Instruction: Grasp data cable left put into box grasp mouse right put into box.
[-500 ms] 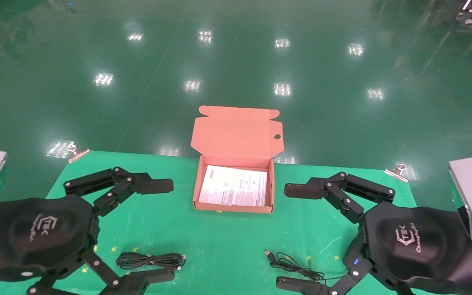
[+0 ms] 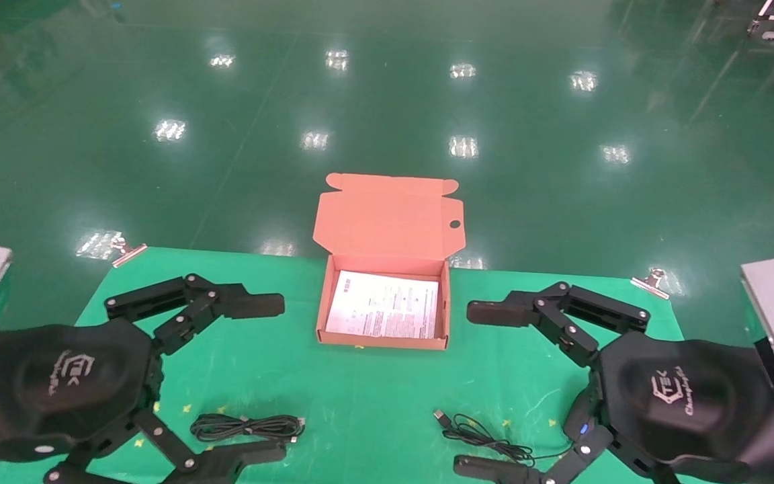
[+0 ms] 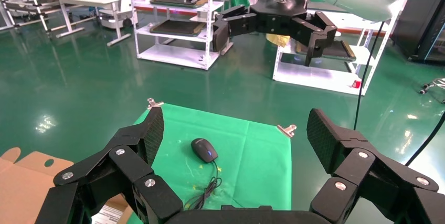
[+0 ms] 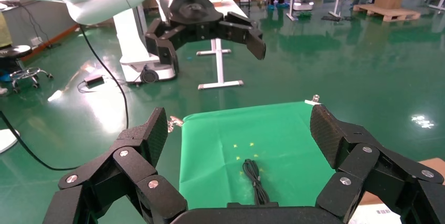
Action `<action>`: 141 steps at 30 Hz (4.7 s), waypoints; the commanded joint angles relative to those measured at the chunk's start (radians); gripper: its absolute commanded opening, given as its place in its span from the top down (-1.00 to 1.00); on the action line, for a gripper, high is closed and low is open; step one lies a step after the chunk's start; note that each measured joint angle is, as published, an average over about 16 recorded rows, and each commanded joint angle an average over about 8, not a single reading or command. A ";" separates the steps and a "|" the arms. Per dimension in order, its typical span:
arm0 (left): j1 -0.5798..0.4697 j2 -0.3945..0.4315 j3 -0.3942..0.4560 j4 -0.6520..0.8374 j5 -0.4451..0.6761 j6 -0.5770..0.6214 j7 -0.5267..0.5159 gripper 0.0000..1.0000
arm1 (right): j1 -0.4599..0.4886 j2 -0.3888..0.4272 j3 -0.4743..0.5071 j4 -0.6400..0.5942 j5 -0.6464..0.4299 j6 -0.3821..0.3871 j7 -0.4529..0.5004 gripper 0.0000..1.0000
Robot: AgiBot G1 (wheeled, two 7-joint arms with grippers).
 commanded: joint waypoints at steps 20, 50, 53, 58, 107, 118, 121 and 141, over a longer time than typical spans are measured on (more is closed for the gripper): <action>-0.326 0.102 0.325 -0.014 0.563 0.070 -0.103 -1.00 | 0.246 -0.040 -0.213 0.070 -0.629 -0.053 -0.386 -1.00; -0.378 0.411 0.603 0.379 1.170 -0.204 -0.056 -1.00 | 0.148 -0.306 -0.436 -0.132 -1.285 0.318 -0.226 -1.00; -0.383 0.438 0.601 0.480 1.159 -0.221 -0.019 -1.00 | 0.148 -0.337 -0.433 -0.195 -1.276 0.336 -0.217 -1.00; -0.390 0.481 0.590 0.635 1.138 -0.261 0.046 -1.00 | 0.155 -0.384 -0.429 -0.286 -1.260 0.358 -0.214 -1.00; -0.408 0.532 0.564 0.819 1.094 -0.323 0.176 1.00 | 0.172 -0.445 -0.433 -0.394 -1.273 0.413 -0.241 1.00; -0.408 0.532 0.564 0.817 1.095 -0.323 0.175 1.00 | 0.172 -0.445 -0.433 -0.393 -1.273 0.412 -0.240 1.00; -0.408 0.532 0.564 0.816 1.095 -0.323 0.174 1.00 | 0.172 -0.444 -0.433 -0.393 -1.272 0.412 -0.240 1.00; -0.421 0.499 0.577 0.759 1.125 -0.313 0.158 1.00 | 0.187 -0.411 -0.401 -0.361 -1.240 0.422 -0.227 1.00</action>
